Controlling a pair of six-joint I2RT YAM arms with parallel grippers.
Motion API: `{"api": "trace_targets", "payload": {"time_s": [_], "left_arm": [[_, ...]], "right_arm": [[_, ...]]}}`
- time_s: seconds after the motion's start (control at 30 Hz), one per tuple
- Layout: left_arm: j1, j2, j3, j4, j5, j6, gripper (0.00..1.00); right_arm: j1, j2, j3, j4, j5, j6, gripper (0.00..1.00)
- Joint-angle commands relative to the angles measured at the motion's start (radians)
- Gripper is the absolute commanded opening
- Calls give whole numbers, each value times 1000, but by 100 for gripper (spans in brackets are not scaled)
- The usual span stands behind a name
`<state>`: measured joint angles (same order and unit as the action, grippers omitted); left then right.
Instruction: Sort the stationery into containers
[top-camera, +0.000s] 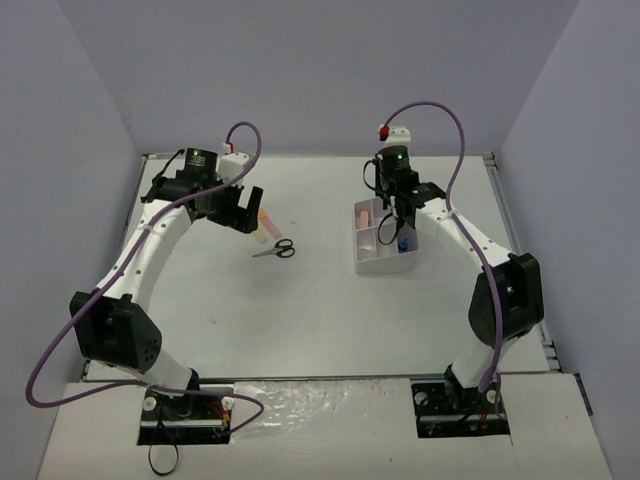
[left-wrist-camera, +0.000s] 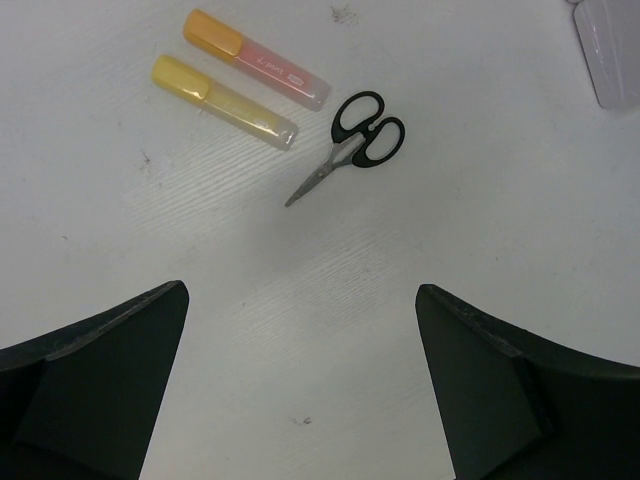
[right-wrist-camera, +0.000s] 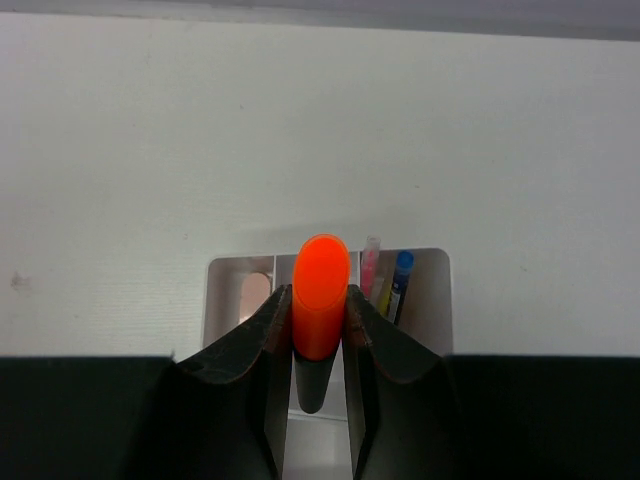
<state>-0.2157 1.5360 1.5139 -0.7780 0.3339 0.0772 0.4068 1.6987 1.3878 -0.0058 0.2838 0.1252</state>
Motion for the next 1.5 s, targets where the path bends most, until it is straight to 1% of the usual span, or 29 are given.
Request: {"api": "trace_targets", "payload": {"time_s": [0.0,0.13,0.17,0.2,0.23,0.27,0.37,0.4,0.63,0.73,0.77,0.8,0.87,0.9,0.97,1.1,1.2,1.4,1.47], "left_arm": [[6,-17,45,17,-21,13,97],[9,-8,45,11,-30,9,97],[9,-7,45,10,-38,9,97],[10,-7,45,10,-50,8,97],[10,-6,45,9,-60,7,97],[11,-5,44,9,-66,7,97],[22,-2,40,9,-79,-2,97],[23,0,38,9,-83,-4,97],[48,48,19,31,-105,-65,97],[49,137,59,35,-133,-131,96],[49,177,90,28,-142,-145,92],[50,218,124,18,-147,-155,86],[47,309,206,-8,-156,-183,65],[44,338,255,-25,-161,-199,62],[34,415,297,-41,-185,-214,61],[10,514,371,-53,-245,-213,65],[7,582,408,-58,-324,-209,65],[-1,639,434,-40,-283,-228,66],[-6,649,443,-36,-275,-229,69]], "right_arm": [[0,30,-1,61,-14,-10,0],[-2,57,1,72,-41,1,1],[-2,60,2,73,-41,2,8],[-2,67,2,73,-40,3,24],[-2,72,1,73,-39,3,37],[-2,74,0,73,-37,2,45],[-2,62,-4,72,-53,4,64],[-2,52,-1,72,-56,3,66],[4,-14,34,64,-87,-9,68],[21,-44,48,60,-92,-7,67],[26,-51,52,58,-91,-6,67],[31,-56,56,56,-90,-5,67],[49,-71,60,58,-89,-7,67],[58,-75,60,55,-89,-6,67],[69,-90,56,53,-85,-3,67],[75,-124,33,51,-80,-8,67],[75,-168,2,46,-72,-12,67],[74,-205,-24,33,-69,-24,66],[72,-209,-24,28,-69,-27,66]]}}
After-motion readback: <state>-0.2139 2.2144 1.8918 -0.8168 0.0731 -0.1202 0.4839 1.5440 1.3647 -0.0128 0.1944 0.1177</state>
